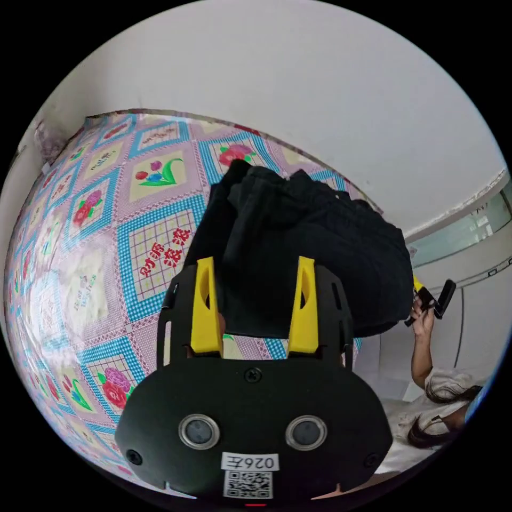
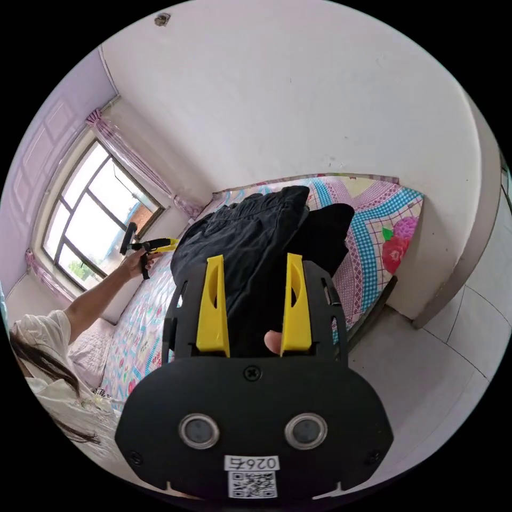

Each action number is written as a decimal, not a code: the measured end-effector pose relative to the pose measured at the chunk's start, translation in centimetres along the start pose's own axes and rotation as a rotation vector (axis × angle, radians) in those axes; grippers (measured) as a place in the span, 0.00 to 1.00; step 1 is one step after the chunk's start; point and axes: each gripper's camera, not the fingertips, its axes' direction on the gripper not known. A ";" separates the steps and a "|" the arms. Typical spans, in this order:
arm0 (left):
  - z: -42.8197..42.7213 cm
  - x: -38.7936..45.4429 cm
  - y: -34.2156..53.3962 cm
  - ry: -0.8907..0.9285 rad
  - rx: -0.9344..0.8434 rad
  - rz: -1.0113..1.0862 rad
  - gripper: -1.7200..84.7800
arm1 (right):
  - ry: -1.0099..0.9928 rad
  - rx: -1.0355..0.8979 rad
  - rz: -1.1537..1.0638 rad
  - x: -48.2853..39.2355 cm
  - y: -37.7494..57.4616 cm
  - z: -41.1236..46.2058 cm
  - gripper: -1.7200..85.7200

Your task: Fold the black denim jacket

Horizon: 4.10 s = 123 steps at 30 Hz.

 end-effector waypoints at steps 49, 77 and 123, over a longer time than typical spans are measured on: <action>-43.7 -17.8 107.3 0.050 0.734 -0.619 0.08 | -0.666 -0.389 -0.672 -45.2 17.6 4.6 0.01; -44.6 -30.1 100.5 0.144 0.350 -0.992 0.11 | -0.526 -0.718 -0.741 -64.8 13.5 27.9 0.18; -44.1 5.4 119.5 0.142 0.839 -1.145 0.05 | -0.718 -0.611 -0.503 -32.5 2.4 18.0 0.04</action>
